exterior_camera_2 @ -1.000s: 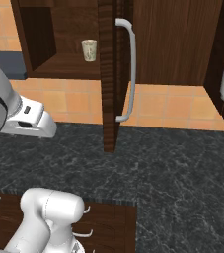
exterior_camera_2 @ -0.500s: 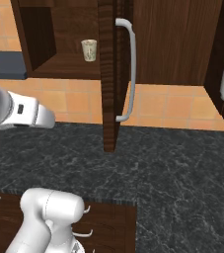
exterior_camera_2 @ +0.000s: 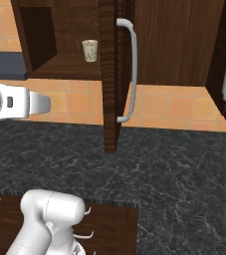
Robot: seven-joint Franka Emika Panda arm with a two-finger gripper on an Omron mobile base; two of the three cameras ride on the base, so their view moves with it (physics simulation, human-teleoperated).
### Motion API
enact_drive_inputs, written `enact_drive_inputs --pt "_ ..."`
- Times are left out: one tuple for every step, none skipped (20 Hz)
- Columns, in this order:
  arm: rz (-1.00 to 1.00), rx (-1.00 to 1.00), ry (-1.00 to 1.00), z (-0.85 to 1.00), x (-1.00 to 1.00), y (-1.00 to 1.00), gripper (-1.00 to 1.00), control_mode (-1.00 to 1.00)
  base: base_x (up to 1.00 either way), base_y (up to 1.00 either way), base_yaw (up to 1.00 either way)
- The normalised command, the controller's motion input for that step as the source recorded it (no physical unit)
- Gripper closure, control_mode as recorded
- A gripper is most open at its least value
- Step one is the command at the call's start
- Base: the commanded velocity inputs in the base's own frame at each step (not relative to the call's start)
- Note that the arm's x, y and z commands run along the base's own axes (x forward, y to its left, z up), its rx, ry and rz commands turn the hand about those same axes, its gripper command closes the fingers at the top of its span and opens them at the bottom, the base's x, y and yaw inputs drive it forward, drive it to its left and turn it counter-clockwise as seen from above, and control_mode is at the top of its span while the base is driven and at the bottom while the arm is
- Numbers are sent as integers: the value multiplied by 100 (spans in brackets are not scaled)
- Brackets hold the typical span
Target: Gather all objects into one cabinet and sort the glasses and bowls to opposite sides.
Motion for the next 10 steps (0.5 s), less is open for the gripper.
enact_drive_inputs --pt "0 0 -15 49 0 0 -100 -100 0 0 0" --pt "0 0 -13 41 0 0 -100 -100 0 0 0" --pt "0 0 -10 26 0 0 -100 -100 0 0 0" --pt "0 0 -10 16 1 0 -100 -100 0 0 0" --pt "0 0 -9 12 4 0 -100 -100 0 0 0" --pt "0 0 -7 10 14 0 -100 -100 0 0 0" --pt "0 0 -4 2 20 0 -100 -100 0 0 0" --pt "0 0 -5 0 17 0 -100 -100 0 0 0" --pt "0 0 -4 0 29 0 -100 -100 0 0 0" --pt "0 0 -7 1 36 0 -100 -100 0 0 0"
